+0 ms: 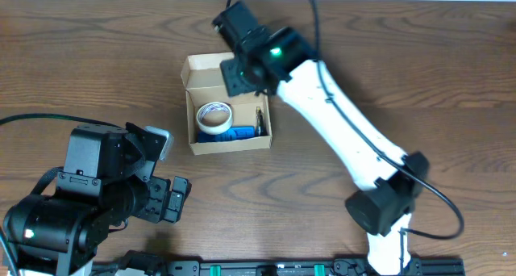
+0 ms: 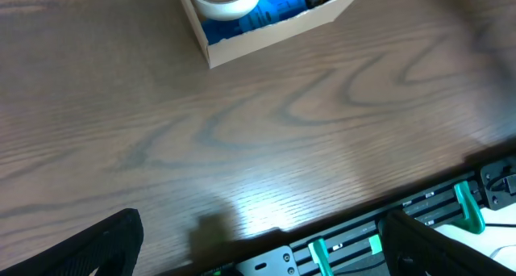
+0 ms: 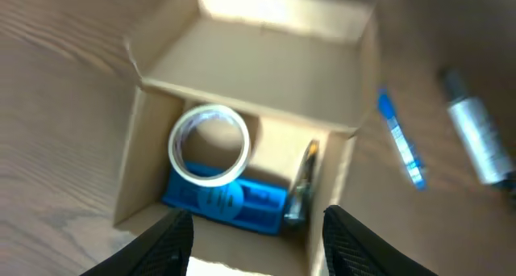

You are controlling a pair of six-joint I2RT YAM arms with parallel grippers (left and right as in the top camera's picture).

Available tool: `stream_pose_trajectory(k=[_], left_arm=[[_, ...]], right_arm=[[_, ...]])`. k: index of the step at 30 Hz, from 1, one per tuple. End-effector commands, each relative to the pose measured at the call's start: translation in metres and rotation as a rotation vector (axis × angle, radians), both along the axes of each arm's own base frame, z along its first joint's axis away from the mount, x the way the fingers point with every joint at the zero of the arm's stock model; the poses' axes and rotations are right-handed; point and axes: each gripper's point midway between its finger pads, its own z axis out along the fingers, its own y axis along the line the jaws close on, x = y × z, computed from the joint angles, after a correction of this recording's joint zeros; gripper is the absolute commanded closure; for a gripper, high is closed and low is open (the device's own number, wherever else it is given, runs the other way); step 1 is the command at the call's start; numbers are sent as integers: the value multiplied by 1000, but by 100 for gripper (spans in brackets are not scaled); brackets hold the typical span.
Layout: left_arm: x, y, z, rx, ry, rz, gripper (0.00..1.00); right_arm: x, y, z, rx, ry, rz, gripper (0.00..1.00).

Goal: Pack container
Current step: 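Open the right gripper and lift it out of the box, then lower the right gripper onto the blue pen and grasp it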

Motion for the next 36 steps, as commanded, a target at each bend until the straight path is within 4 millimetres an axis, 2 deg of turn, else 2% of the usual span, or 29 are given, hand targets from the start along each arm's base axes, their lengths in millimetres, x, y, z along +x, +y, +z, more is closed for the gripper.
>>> stream_pose_trajectory(k=[1,5,9,12,14,24,30,36], left_arm=[[0,-1,5,-2,-17,-16,5],[0,-1,5,-2,-17,-16,5],[0,-1,5,-2,-17,-16,5],[0,-1,5,-2,-17,-16,5],[0,-1,5,-2,-17,-16,5],[0,-1,5,-2,-17,-16,5],[0,-1,5,-2,-17,-16,5],[0,-1,5,-2,-17,-16,5]], right_arm=[[16,-33,37,-36,-114,58,45],[35,-66,35,-125,-148,138,44],[50,-94,14,-176,-137,238,41],[54,-97,-15,-171,-121,385,39],[56,-99,-32,-168,-114,424,39],[56,-106,-114,-140,-85,467,39],[57,-107,-149,-137,-114,461,40],[58,-112,-171,-133,-147,445,39]])
